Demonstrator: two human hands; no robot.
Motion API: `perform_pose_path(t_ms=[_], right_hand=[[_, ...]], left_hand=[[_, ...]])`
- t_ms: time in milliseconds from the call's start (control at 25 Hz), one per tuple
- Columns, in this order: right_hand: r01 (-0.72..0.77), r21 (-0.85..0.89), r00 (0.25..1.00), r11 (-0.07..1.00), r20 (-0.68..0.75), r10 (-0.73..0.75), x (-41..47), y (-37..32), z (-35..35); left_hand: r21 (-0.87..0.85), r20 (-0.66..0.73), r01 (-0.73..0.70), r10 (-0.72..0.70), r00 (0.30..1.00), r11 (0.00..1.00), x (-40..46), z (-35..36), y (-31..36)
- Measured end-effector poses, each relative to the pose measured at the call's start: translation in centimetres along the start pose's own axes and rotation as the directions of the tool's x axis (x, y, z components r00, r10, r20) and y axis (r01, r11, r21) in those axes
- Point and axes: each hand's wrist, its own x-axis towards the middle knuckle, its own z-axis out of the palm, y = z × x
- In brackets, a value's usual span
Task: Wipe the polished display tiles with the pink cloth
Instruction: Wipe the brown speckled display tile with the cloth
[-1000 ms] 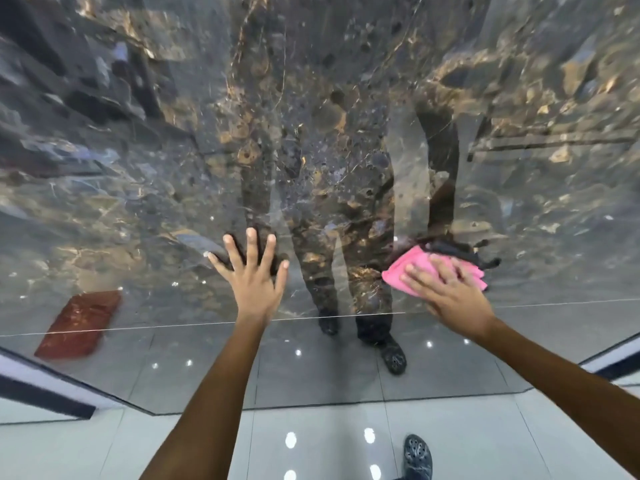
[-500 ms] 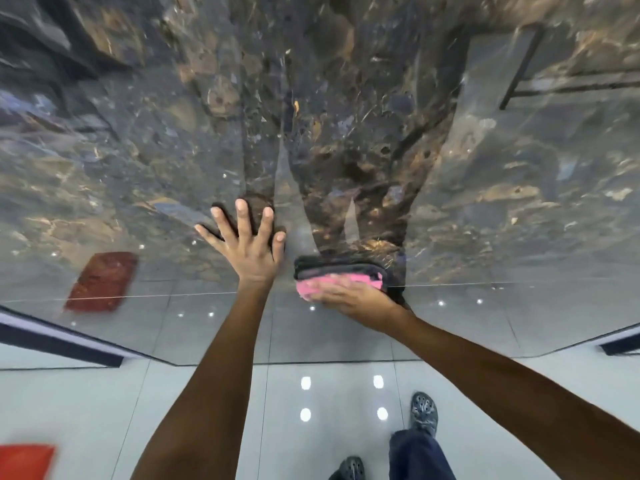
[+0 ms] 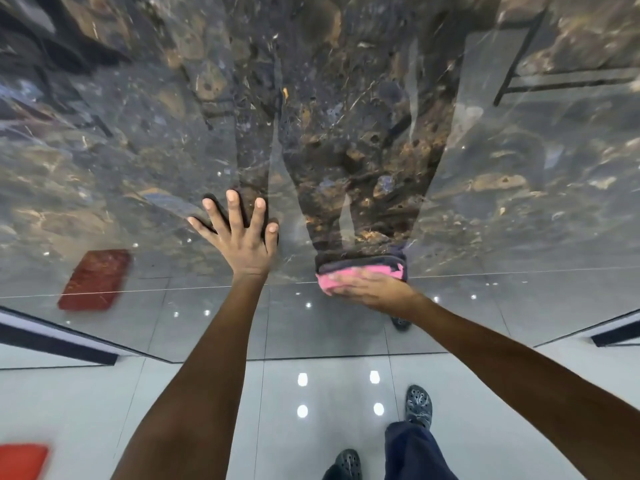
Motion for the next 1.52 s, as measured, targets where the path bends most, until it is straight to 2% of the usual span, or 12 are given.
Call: perform_pose_path(t_ms=[160, 320, 520, 680, 760, 920, 1000, 1120, 1200, 1400, 1440, 1520], right_hand=[[0.177, 0.078, 0.981, 0.981, 0.071, -0.183, -6.2, 2.8, -0.7], [-0.302, 0.045, 0.929, 0.952, -0.21, 0.305, -10.8, 13.4, -7.2], [-0.733, 0.198, 0.542, 0.651, -0.41, 0.734, -4.6, 22.1, -15.4], [-0.328, -0.135, 0.918, 0.935, -0.279, 0.282, -6.0, 26.5, -17.4], [-0.631, -0.065, 0.696, 0.773, -0.488, 0.527, -9.4, 32.0, -19.7], [-0.784, 0.621, -0.304, -0.007, -0.374, 0.876, -8.1, 36.3, -25.1], [-0.783, 0.595, -0.055, 0.183, -0.359, 0.932, -3.9, 32.9, -25.0], [-0.516, -0.043, 0.821, 0.855, -0.31, 0.48, -3.4, 29.8, -23.2], [-0.602, -0.134, 0.759, 0.787, -0.403, 0.512, -6.0, 34.5, -24.5], [-0.629, 0.767, -0.449, -0.124, -0.23, 0.863, -5.3, 45.4, -34.5], [-0.605, 0.794, -0.403, -0.058, -0.243, 0.882, -3.5, 45.0, -35.6], [-0.707, 0.486, 0.208, 0.514, -0.551, 0.808, -1.0, 43.2, -34.2]], left_hand=[[0.048, 0.152, 0.031, -0.038, 0.988, 0.998, 0.9, -1.3, 0.7], [-0.092, 0.229, 0.338, -0.31, 0.923, 0.937, 2.0, -4.3, 5.4], [-0.295, 0.093, 0.174, -0.153, 0.984, 0.94, 19.5, -4.4, 13.3], [-0.097, 0.004, 0.127, -0.127, 0.992, 0.987, 28.9, -4.2, 14.3], [-0.015, 0.015, 0.064, -0.064, 0.998, 0.998, 28.7, -3.7, 13.5], [-0.03, 0.022, 0.072, -0.071, 0.997, 0.997, 29.0, -3.4, 13.4], [-0.026, 0.023, 0.06, -0.06, 0.998, 0.998, 29.1, -3.4, 13.4], [-0.066, 0.019, 0.076, -0.075, 0.997, 0.995, 28.6, -3.6, 13.4], [-0.162, -0.002, 0.133, -0.135, 0.991, 0.978, 29.6, -4.3, 14.1], [-0.144, -0.06, 0.158, -0.169, 0.984, 0.977, 36.0, -5.3, 15.9], [-0.111, -0.061, 0.179, -0.186, 0.981, 0.978, 36.5, -5.0, 16.0], [-0.052, -0.064, 0.181, -0.184, 0.981, 0.982, 36.4, -4.2, 15.9]])
